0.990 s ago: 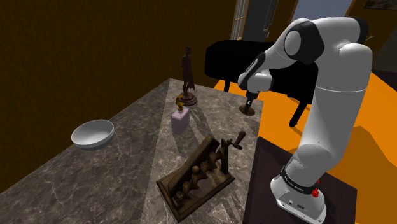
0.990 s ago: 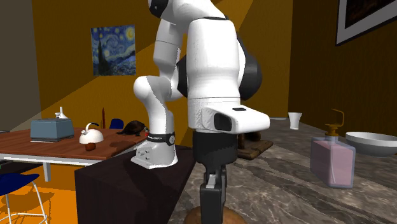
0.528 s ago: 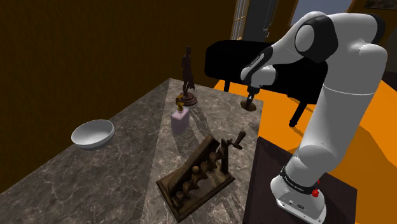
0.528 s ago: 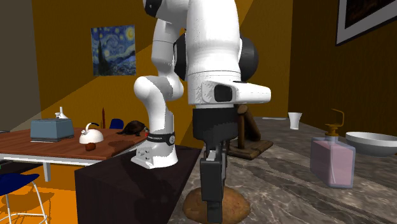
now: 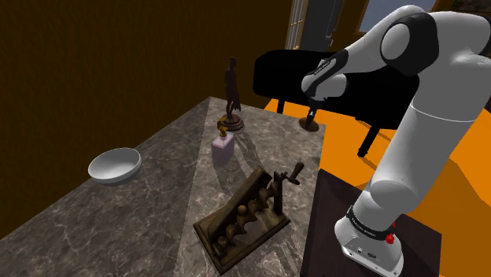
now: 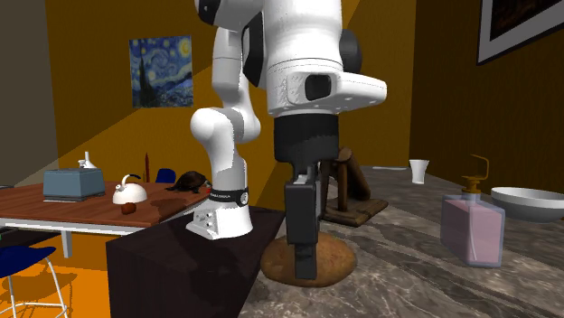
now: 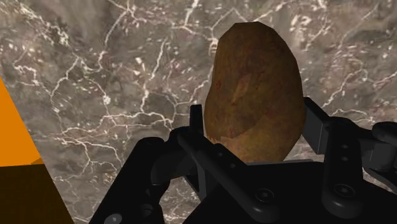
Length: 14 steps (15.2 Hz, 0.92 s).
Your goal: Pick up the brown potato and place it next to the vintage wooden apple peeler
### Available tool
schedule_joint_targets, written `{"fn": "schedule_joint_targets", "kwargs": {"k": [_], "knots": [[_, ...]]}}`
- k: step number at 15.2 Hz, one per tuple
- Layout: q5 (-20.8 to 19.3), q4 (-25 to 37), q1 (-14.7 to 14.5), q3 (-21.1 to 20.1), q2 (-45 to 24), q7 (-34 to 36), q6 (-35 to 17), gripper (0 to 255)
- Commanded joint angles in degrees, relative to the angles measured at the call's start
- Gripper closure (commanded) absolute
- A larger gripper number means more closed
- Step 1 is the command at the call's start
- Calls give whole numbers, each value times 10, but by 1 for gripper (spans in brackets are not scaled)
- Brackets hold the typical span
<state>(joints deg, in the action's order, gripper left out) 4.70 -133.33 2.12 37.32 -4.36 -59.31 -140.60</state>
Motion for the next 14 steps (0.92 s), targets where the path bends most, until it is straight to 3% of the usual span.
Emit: {"fn": "schedule_joint_targets", "kwargs": {"k": [1, 14], "knots": [[-16, 5, -2, 3, 15, 11, 17, 255], [-78, 47, -3, -1, 89, 56, 117, 255]]}}
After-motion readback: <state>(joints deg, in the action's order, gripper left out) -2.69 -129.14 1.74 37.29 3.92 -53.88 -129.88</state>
